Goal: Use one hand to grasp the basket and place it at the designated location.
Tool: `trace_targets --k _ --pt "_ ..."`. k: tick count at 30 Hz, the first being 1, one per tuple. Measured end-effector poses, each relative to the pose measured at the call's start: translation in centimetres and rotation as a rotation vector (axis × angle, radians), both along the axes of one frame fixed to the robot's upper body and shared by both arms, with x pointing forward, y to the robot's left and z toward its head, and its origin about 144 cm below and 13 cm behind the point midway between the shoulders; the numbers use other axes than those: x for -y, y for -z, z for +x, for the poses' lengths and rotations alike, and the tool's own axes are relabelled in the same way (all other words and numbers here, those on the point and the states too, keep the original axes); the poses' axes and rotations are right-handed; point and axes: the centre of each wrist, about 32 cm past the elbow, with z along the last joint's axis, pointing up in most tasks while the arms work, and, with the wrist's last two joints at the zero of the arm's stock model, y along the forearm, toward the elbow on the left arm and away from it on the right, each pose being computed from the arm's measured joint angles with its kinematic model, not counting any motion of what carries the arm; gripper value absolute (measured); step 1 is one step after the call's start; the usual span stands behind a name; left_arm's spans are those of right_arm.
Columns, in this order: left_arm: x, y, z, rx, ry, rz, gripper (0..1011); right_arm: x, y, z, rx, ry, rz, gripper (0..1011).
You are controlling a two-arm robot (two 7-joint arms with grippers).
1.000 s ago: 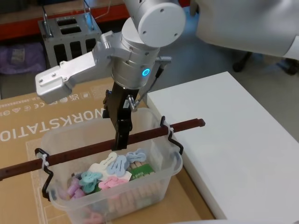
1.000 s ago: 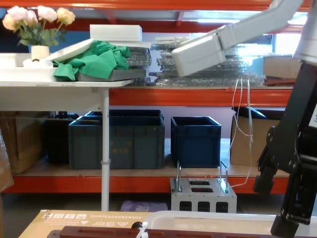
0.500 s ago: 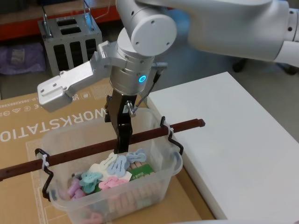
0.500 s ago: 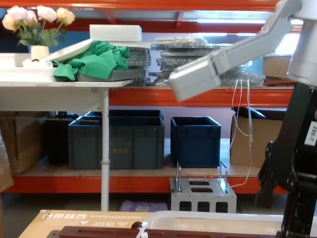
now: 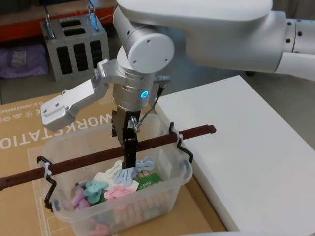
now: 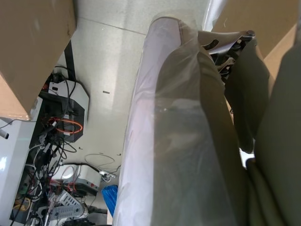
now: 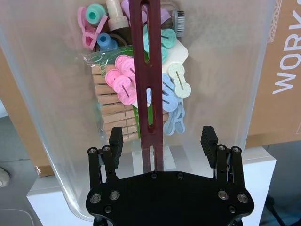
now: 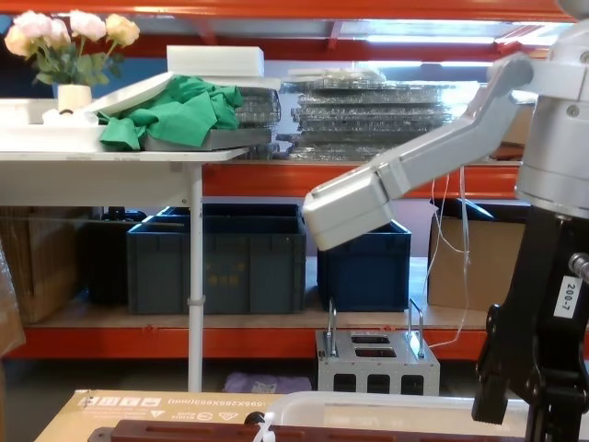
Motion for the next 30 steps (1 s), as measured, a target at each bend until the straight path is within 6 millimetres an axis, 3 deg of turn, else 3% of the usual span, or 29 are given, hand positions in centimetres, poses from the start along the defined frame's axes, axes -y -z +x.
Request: trace_targets --k 20,30 --pt "0.0 0.0 0.0 0.000 0.000 0.000 0 -0.8 1.6 0.0 -0.015 -0.005 -0.026 1001" --pt "0.0 0.0 0.0 0.000 0.000 0.000 0 -1.3 3.0 0.9 -0.026 0.012 -0.048 1001"
